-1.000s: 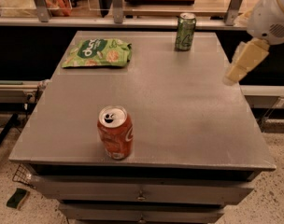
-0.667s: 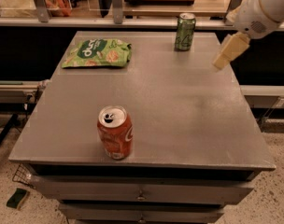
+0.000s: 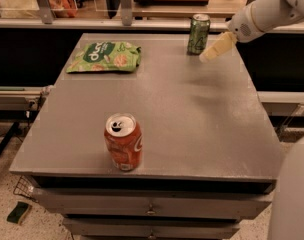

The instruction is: Move green can near coke can

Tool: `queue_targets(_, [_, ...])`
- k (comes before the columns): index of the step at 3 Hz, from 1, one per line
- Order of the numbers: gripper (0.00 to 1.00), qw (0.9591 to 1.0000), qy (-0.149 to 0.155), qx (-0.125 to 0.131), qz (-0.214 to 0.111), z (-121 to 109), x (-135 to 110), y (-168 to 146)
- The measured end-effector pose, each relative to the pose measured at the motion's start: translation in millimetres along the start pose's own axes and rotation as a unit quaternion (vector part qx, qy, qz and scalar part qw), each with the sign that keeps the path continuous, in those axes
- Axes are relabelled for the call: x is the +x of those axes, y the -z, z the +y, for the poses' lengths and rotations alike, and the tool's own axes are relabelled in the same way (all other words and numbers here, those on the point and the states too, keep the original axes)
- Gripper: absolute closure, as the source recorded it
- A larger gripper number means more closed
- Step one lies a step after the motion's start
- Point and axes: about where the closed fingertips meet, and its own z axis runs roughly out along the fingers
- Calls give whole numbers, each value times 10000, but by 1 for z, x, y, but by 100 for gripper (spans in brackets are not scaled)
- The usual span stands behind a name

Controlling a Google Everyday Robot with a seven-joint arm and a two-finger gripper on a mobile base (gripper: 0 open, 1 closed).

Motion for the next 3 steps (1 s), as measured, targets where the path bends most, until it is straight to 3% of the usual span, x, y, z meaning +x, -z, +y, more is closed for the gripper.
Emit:
queue_targets(1, [0, 9978, -516, -91, -400, -19, -12, -25])
queue_targets(3, [0, 9825, -1294, -186, -1326, -51, -45, -50])
